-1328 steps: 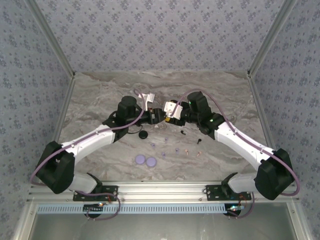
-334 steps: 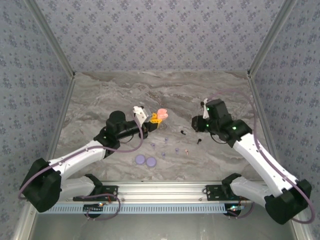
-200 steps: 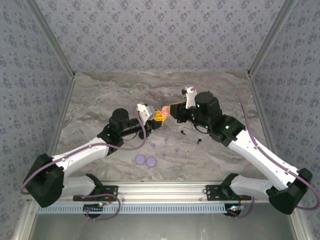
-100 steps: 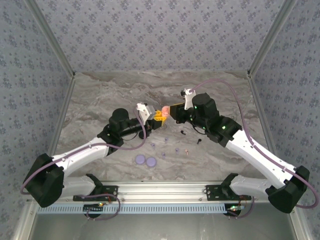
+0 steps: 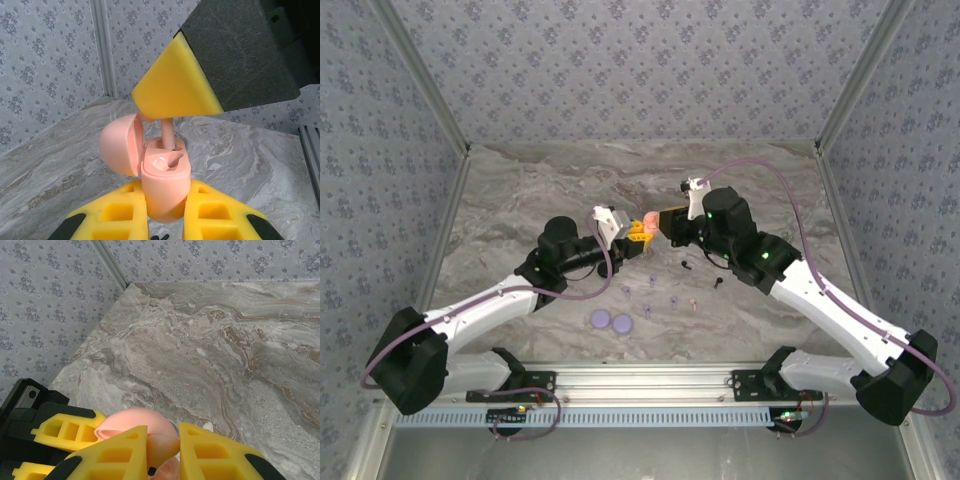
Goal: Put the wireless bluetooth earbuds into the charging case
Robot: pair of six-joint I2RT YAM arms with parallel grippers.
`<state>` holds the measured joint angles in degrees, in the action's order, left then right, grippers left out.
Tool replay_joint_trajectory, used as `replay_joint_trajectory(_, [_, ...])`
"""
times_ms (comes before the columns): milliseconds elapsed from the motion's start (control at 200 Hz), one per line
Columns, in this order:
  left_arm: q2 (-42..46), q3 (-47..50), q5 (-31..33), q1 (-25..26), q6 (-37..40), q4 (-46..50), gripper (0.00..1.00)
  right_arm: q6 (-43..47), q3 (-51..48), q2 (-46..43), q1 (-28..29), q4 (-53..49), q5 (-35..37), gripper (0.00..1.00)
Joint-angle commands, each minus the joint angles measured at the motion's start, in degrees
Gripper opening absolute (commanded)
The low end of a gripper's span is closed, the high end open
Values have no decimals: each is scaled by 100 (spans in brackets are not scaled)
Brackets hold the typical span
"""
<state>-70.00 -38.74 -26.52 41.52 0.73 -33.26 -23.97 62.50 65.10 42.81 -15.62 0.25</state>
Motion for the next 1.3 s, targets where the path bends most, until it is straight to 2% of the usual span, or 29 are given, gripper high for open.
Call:
replay_joint_trajectory(0, [-14, -231, -11, 41, -73, -278, 0, -2, -36, 61, 53, -60, -50, 21])
replay_joint_trajectory(150, [-14, -238, 19, 41, -74, -296, 0, -60, -38, 73, 70, -75, -276, 23])
replay_joint_trajectory(350, [-14, -230, 55, 41, -69, -312, 0, 142, 219, -34, 55, -362, -349, 39])
replay_joint_trajectory(505, [10, -176, 150, 41, -58, -332, 0, 247, 481, -239, -6, -831, -73, 50])
replay_joint_trajectory(635, [88, -61, 405, 36, 5, -348, 0, 187, 527, -428, -126, -1465, 138, 51])
replay_joint_trajectory(859, [404, 246, 1039, 41, 159, -386, 0, -482, 171, -476, -337, -2975, 501, 51])
replay_joint_trajectory(1029, [637, 367, 1237, 40, 266, -232, 0, -866, -313, 117, -418, -3683, 220, 51])
replay_joint_trajectory(1169, [724, 411, 1266, 37, 265, -178, 0, -1004, -715, 872, -414, -3668, -271, 47])
replay_joint_trajectory(1294, [751, 429, 1273, 41, 237, -162, 0, -1040, -912, 1451, -269, -3542, -259, 46])
